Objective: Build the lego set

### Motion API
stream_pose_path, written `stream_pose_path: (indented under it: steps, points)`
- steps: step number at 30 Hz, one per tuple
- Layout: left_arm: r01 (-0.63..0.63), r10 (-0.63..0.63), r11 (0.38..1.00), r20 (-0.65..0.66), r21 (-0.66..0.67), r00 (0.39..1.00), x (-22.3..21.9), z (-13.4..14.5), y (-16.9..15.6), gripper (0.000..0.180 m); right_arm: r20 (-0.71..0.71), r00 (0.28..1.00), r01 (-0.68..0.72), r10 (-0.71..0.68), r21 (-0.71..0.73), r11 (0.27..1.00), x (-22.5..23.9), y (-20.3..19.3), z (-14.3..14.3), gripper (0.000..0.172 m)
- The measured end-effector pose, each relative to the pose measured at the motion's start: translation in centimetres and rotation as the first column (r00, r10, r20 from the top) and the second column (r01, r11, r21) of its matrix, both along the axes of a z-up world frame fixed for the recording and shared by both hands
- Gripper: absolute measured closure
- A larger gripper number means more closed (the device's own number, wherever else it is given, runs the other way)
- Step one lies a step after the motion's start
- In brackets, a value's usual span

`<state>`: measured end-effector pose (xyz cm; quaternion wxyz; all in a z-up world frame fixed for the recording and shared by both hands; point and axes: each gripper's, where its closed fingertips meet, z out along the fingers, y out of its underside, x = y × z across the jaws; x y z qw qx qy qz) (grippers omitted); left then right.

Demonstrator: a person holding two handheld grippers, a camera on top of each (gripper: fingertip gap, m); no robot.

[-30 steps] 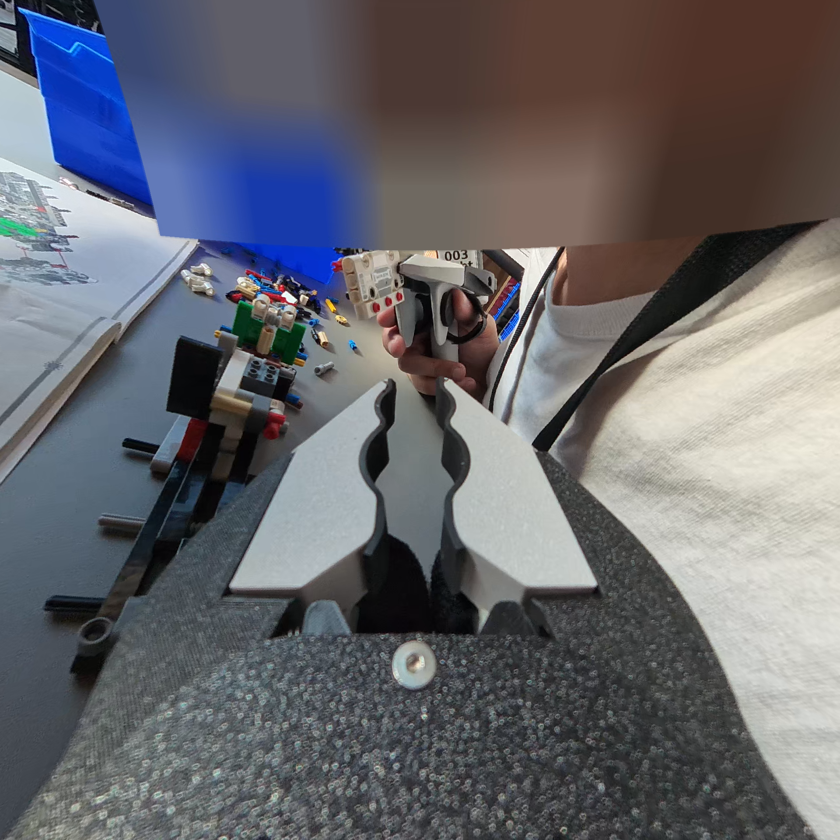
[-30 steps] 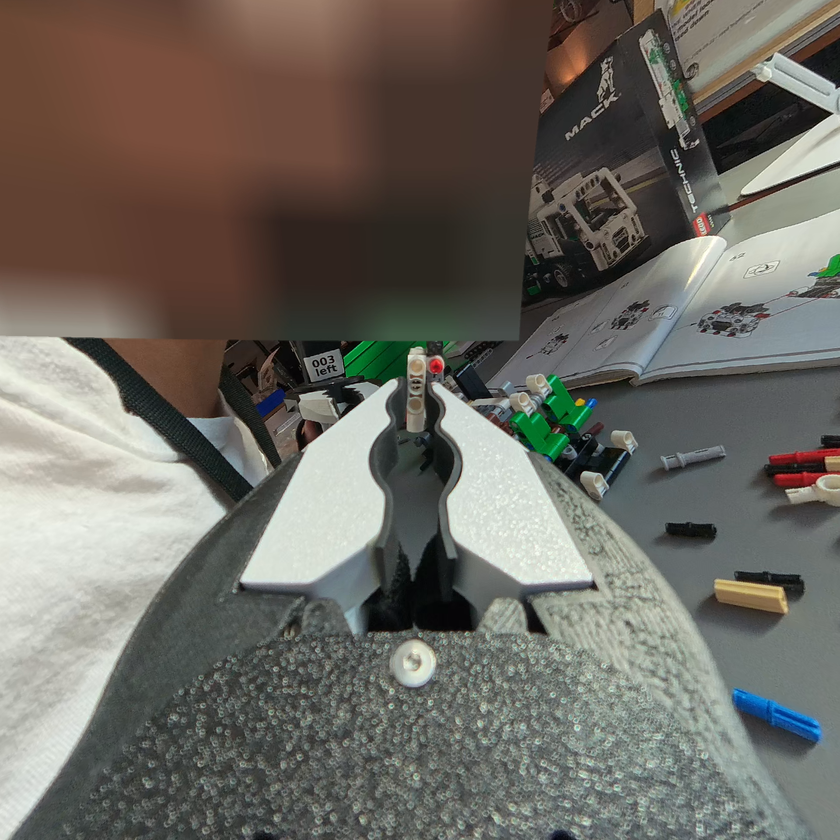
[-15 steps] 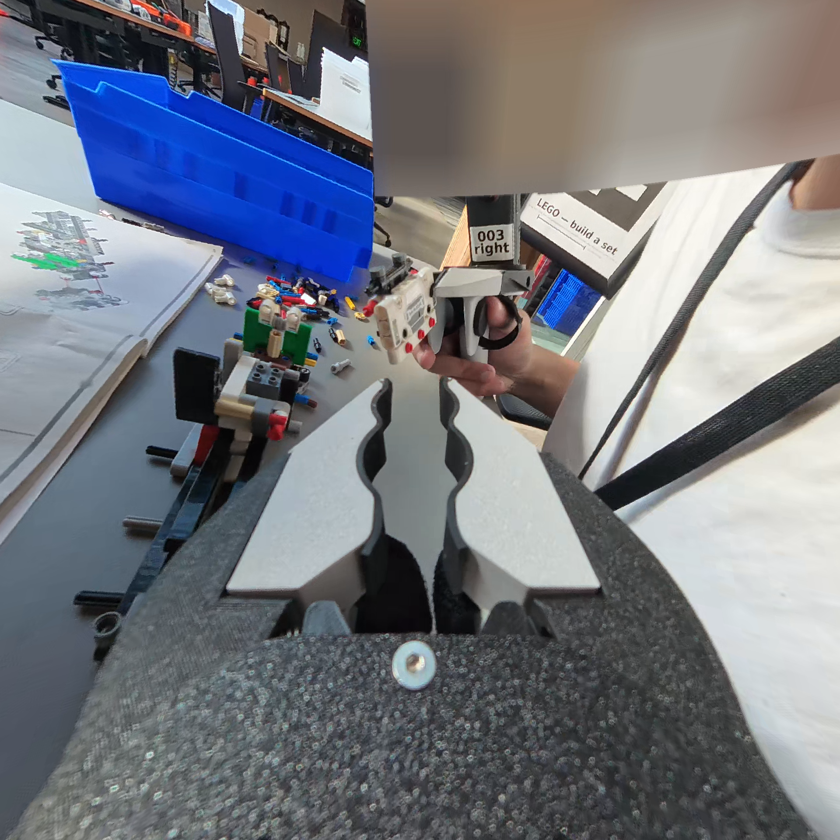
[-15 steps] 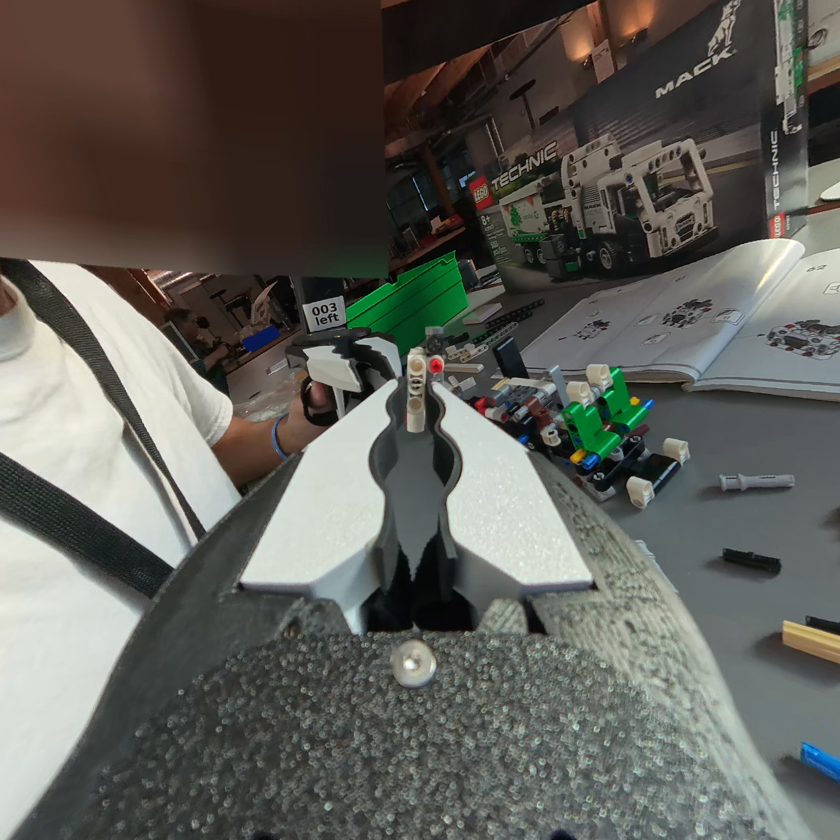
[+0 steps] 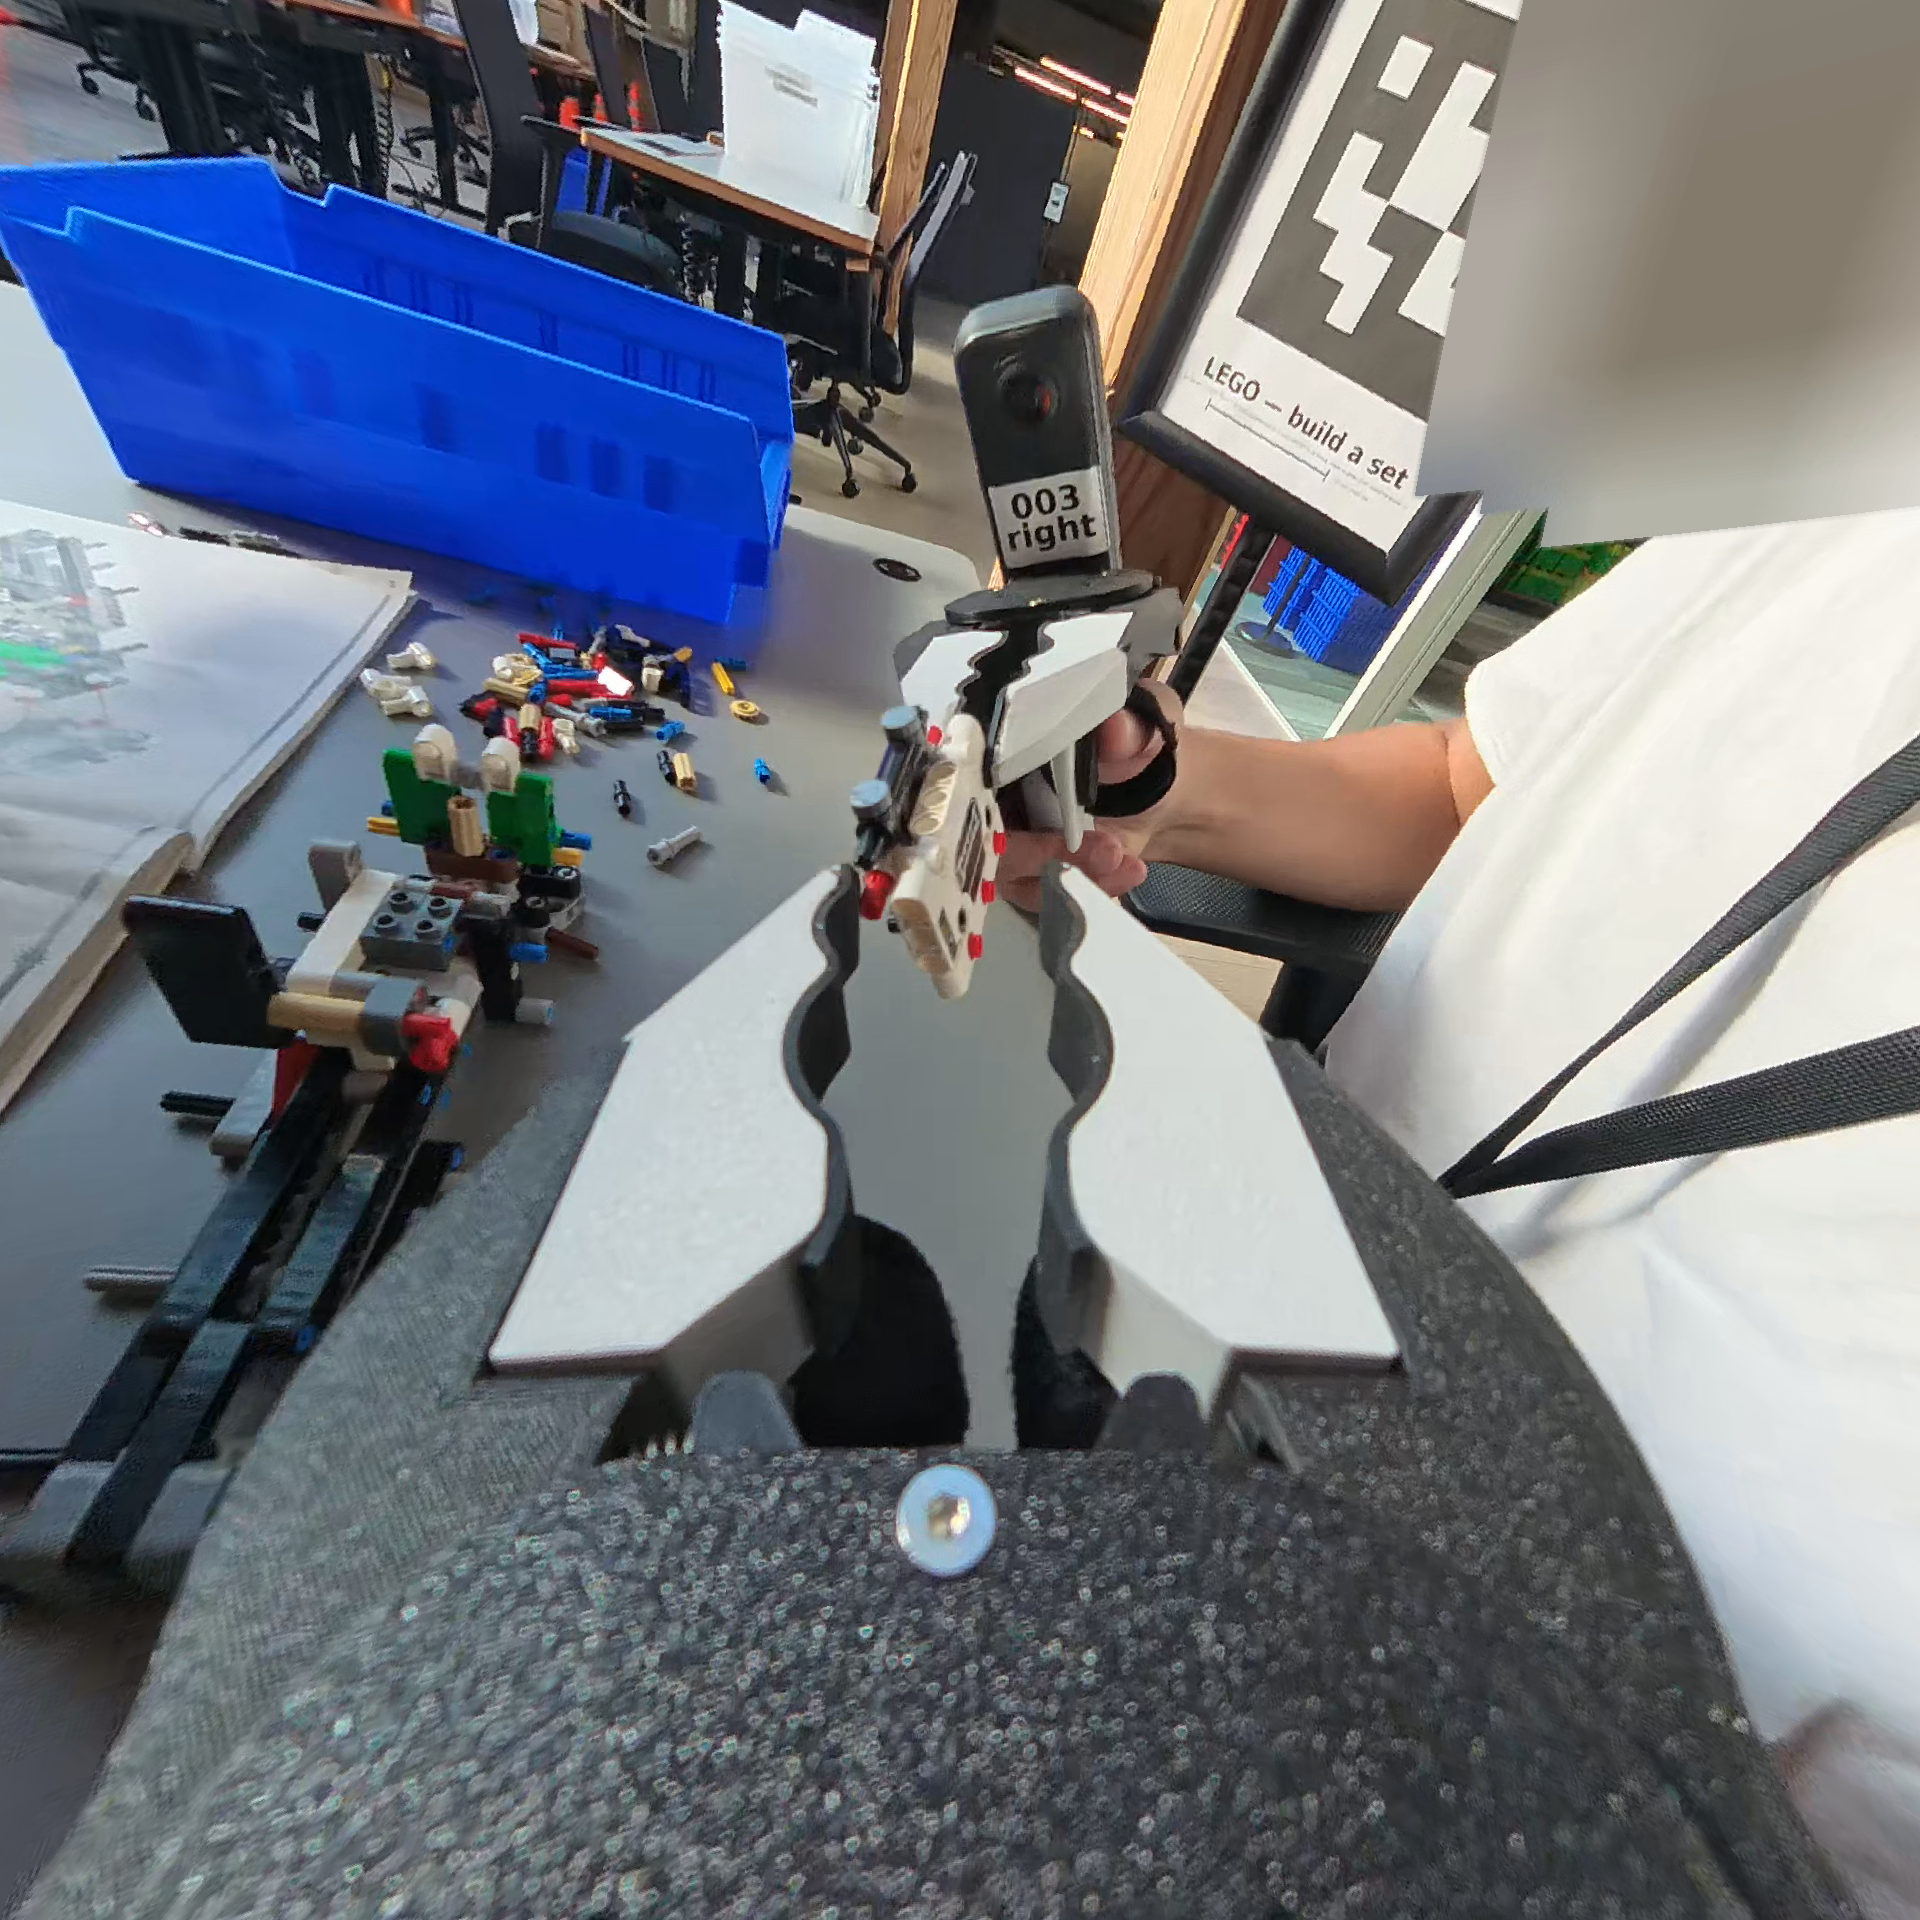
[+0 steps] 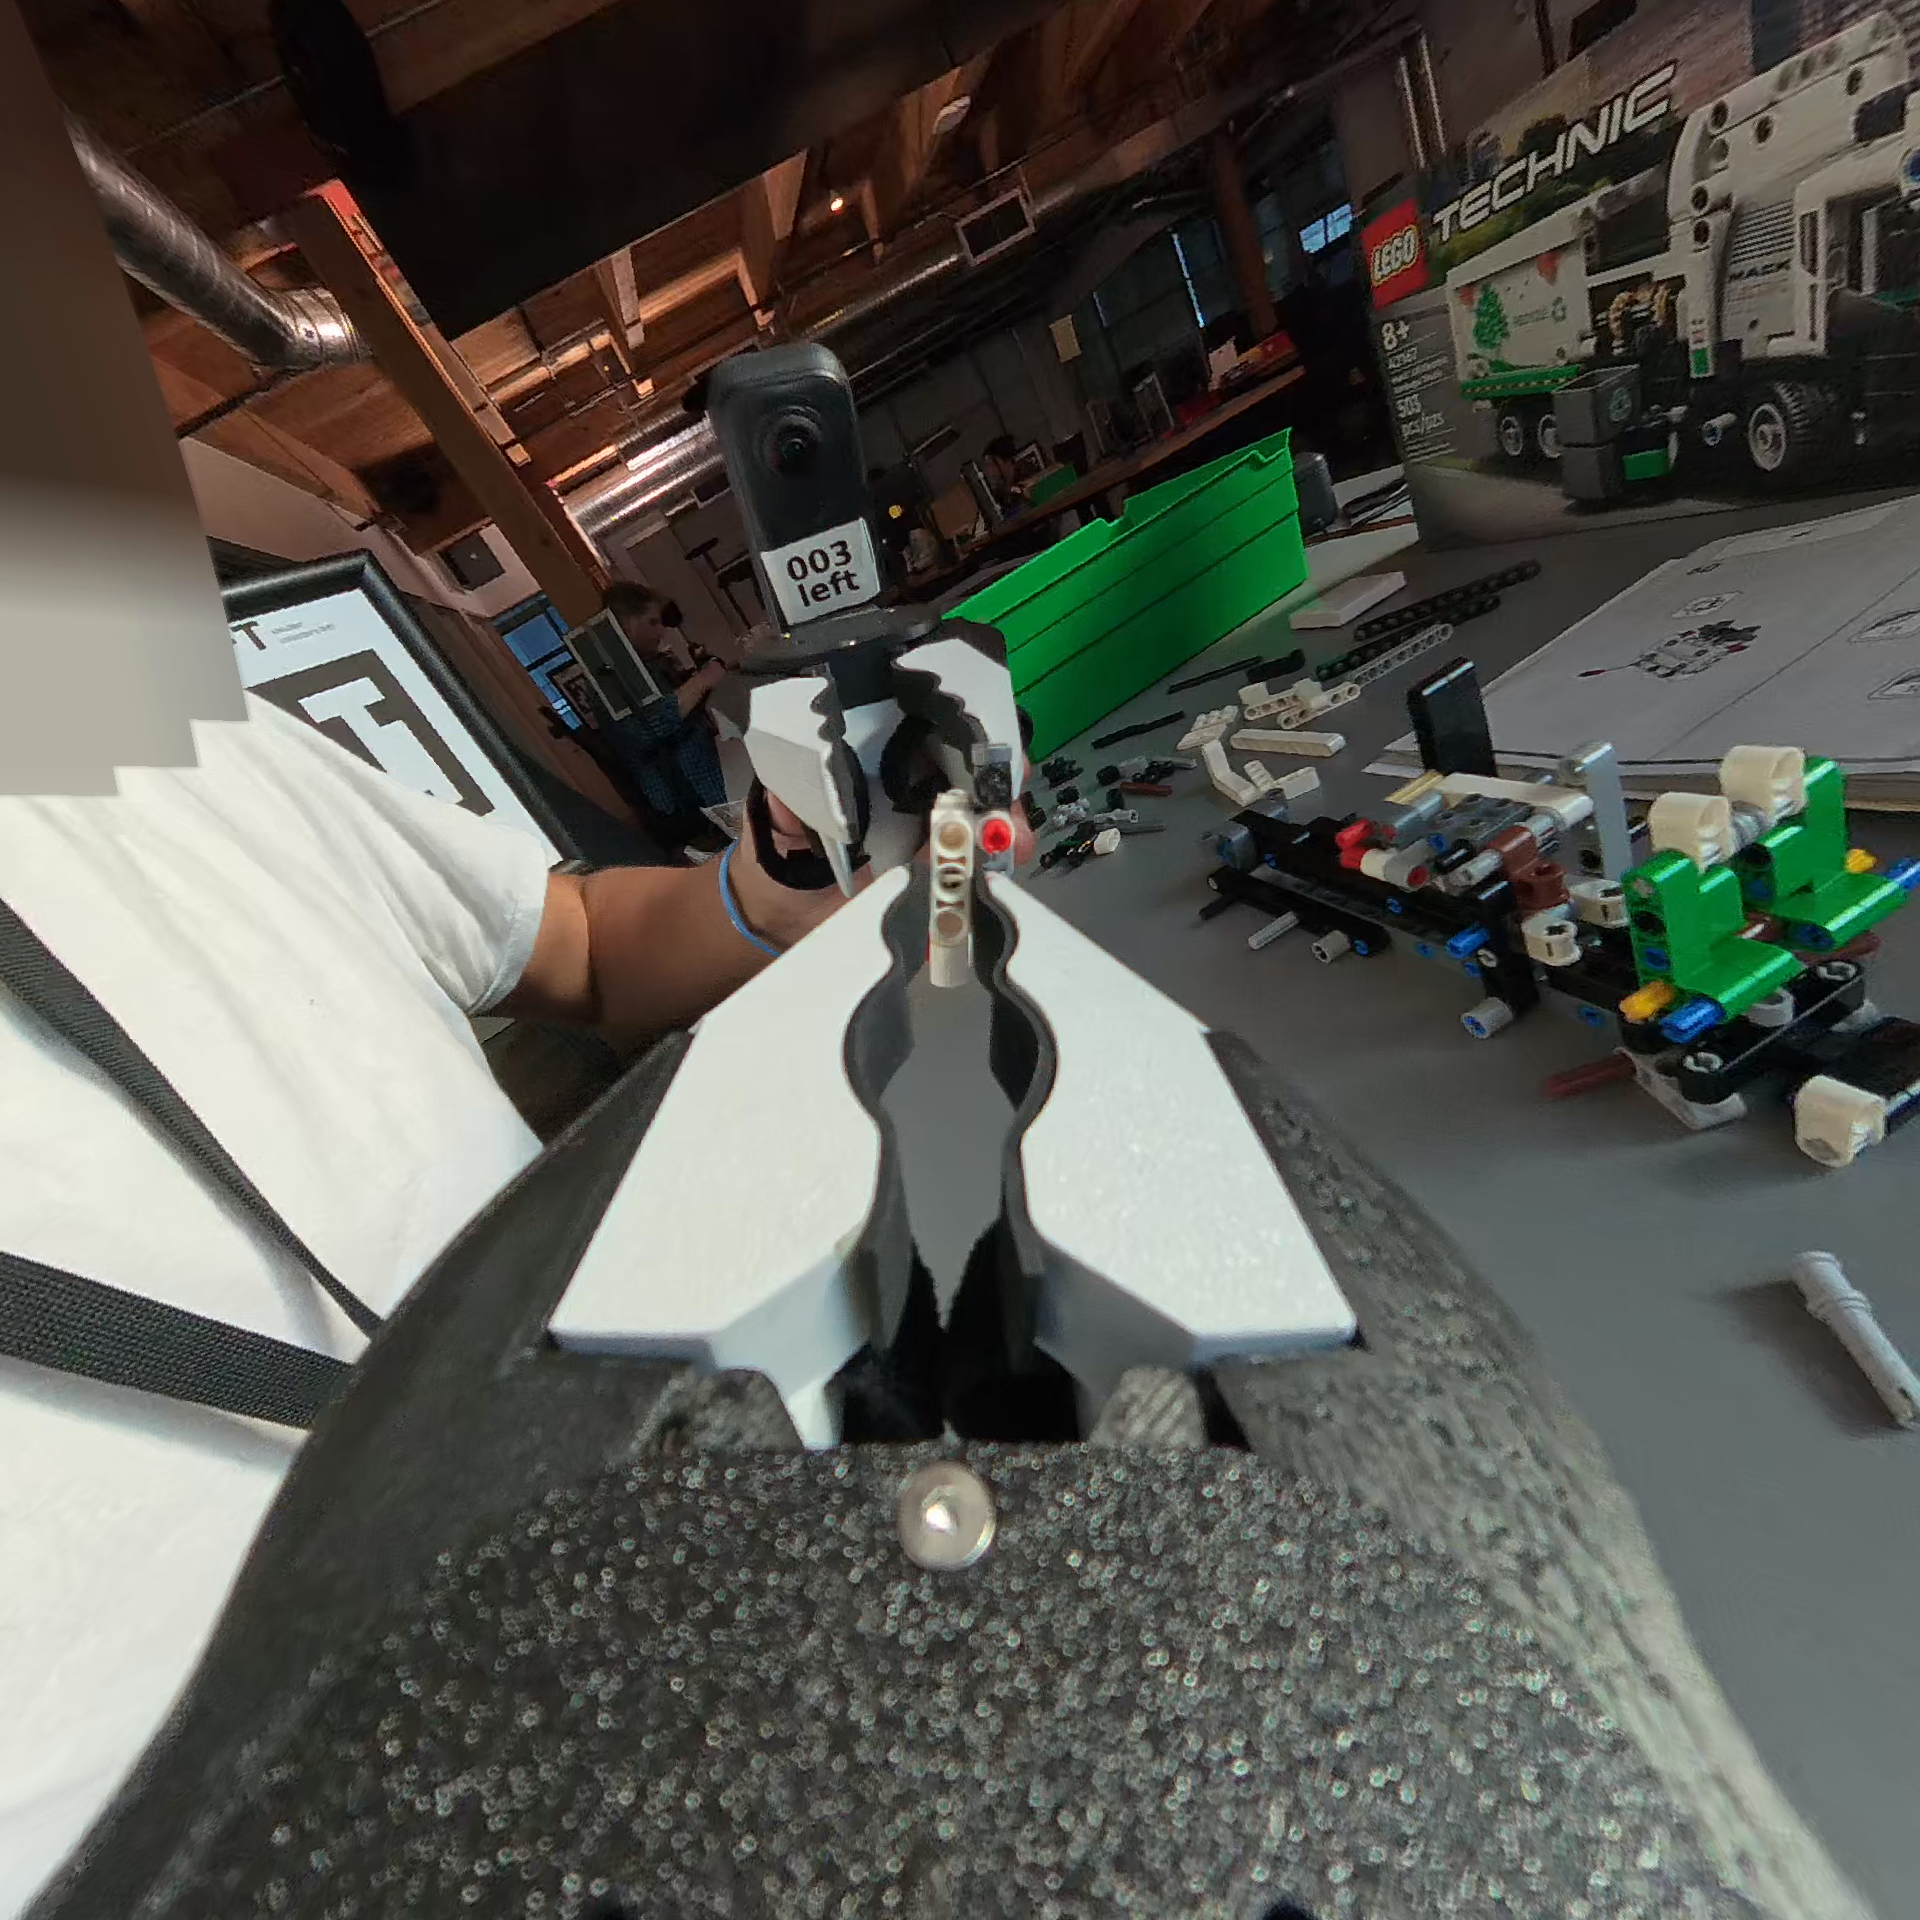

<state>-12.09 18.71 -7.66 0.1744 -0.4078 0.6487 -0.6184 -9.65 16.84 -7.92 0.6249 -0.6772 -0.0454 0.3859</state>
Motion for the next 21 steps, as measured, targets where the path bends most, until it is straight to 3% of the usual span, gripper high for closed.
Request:
stream_pose_path:
  steps: [6,9,10,12,14,16,18,19,21]
  points:
    - [-0.031,0.027,0.993,-0.035,-0.114,0.999,0.2,-0.2,-0.7,0.153,-0.071,0.996,-0.053,0.055,0.038,0.998,-0.5,-1.0,0.9,0.166]
    - [-0.017,0.012,0.988,-0.034,-0.153,0.999,0.2,0.0,-1.5,0.153,-0.044,0.998,-0.039,0.041,0.033,0.999,-0.8,-0.9,0.7,0.166]
    - [-0.010,0.003,0.986,-0.045,-0.164,0.999,0.1,-0.2,-1.8,0.166,-0.031,0.998,-0.057,0.058,0.029,0.998,-1.3,-0.9,0.6,0.166]
    - [-0.026,0.014,0.984,-0.070,-0.178,0.997,-0.2,-0.5,-1.7,0.166,0.002,0.999,-0.052,0.052,0.002,0.999,-1.6,-0.7,0.2,0.165]
    - [-0.064,0.046,0.983,-0.109,-0.174,0.993,-0.7,-1.2,-1.2,0.166,0.080,0.991,-0.105,0.108,-0.040,0.994,-1.7,-0.9,-0.3,0.147]
    - [-0.106,0.088,0.983,-0.116,-0.153,0.989,-1.6,-1.8,-0.4,0.167,0.254,0.967,0.004,0.009,-0.054,0.999,1.8,0.0,-0.4,0.134]
    - [-0.148,0.132,0.983,-0.141,-0.109,0.981,-2.8,-2.7,0.3,0.167,0.508,0.846,0.194,-0.161,-0.012,0.981,7.5,1.5,-0.9,0.133]
    - [-0.180,0.168,0.981,-0.150,-0.075,0.974,-3.3,-3.2,0.8,0.166,0.600,0.781,0.238,-0.176,-0.025,0.971,9.5,2.3,-1.7,0.128]
    - [-0.251,0.247,0.968,-0.142,-0.014,0.959,-4.3,-3.7,1.9,0.166,0.687,0.725,0.223,-0.058,-0.155,0.962,10.7,3.7,-4.2,0.114]
